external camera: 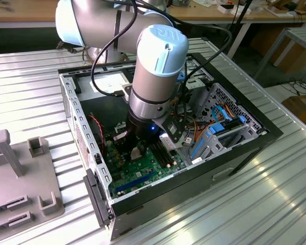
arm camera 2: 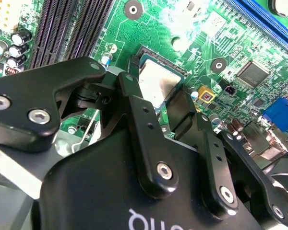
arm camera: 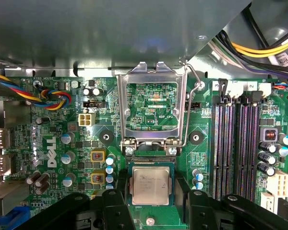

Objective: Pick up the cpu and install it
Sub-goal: 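Place the cpu into insertion slot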

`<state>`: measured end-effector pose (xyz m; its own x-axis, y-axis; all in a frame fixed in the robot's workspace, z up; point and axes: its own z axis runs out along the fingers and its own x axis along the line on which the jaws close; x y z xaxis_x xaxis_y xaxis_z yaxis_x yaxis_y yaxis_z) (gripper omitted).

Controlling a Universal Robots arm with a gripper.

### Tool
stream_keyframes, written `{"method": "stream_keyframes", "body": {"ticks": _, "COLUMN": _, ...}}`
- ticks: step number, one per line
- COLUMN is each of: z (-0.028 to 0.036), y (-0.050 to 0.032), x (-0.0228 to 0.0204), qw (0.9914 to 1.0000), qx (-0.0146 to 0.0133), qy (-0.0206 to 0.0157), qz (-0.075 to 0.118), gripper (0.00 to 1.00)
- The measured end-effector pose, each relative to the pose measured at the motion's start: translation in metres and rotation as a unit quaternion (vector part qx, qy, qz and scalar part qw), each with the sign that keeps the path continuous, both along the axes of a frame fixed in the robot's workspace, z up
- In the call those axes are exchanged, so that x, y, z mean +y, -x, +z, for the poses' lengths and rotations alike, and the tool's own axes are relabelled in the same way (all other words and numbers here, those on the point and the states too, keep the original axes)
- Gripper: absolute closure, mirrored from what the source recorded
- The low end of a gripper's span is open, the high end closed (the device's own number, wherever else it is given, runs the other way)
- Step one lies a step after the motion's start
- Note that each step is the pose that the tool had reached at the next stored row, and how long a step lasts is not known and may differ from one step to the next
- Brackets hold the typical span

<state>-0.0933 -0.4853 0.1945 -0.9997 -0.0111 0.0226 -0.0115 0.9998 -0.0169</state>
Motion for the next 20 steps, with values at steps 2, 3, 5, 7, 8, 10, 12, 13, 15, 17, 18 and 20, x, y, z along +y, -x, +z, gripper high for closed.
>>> {"method": "stream_keyframes", "body": {"ticks": 2, "z": 0.0, "y": 0.0, "x": 0.0, "qw": 1.0, "qx": 0.0, "qy": 0.0, "qz": 0.0, "gripper": 0.53}}
{"method": "stream_keyframes", "body": {"ticks": 3, "z": 0.0, "y": 0.0002, "x": 0.0, "qw": 1.0, "qx": 0.0004, "qy": -0.0001, "qz": 0.0, "gripper": 0.51}}
{"method": "stream_keyframes", "body": {"ticks": 5, "z": -0.0008, "y": -0.0003, "x": 0.0003, "qw": 1.0, "qx": -0.0006, "qy": -0.0009, "qz": 0.0, "gripper": 0.46}}
{"method": "stream_keyframes", "body": {"ticks": 7, "z": 0.0, "y": -0.0009, "x": 0.0, "qw": 1.0, "qx": 0.0, "qy": 0.0, "qz": 0.0, "gripper": 0.42}}
{"method": "stream_keyframes", "body": {"ticks": 8, "z": -0.0001, "y": -0.001, "x": 0.0, "qw": 1.0, "qx": 0.0, "qy": 0.0, "qz": 0.0, "gripper": 0.42}}
{"method": "stream_keyframes", "body": {"ticks": 10, "z": 0.0, "y": -0.0012, "x": 0.0, "qw": 1.0, "qx": 0.0, "qy": 0.0, "qz": 0.0, "gripper": 0.42}}
{"method": "stream_keyframes", "body": {"ticks": 12, "z": 0.0, "y": -0.0014, "x": 0.0, "qw": 1.0, "qx": 0.0, "qy": 0.0, "qz": 0.0, "gripper": 0.42}}
{"method": "stream_keyframes", "body": {"ticks": 13, "z": 0.0, "y": -0.0014, "x": 0.0, "qw": 1.0, "qx": 0.0, "qy": 0.0, "qz": 0.0, "gripper": 0.42}}
{"method": "stream_keyframes", "body": {"ticks": 15, "z": 0.0008, "y": -0.0014, "x": 0.0001, "qw": 1.0, "qx": -0.0001, "qy": 0.0, "qz": 0.0, "gripper": 0.42}}
{"method": "stream_keyframes", "body": {"ticks": 17, "z": 0.0049, "y": -0.0014, "x": 0.0001, "qw": 1.0, "qx": 0.0, "qy": 0.0, "qz": 0.0, "gripper": 0.42}}
{"method": "stream_keyframes", "body": {"ticks": 18, "z": 0.0055, "y": -0.0015, "x": 0.0002, "qw": 1.0, "qx": -0.0001, "qy": -0.0002, "qz": 0.0, "gripper": 0.42}}
{"method": "stream_keyframes", "body": {"ticks": 20, "z": 0.0064, "y": -0.0014, "x": 0.0001, "qw": 1.0, "qx": 0.0, "qy": 0.0, "qz": 0.0, "gripper": 0.42}}
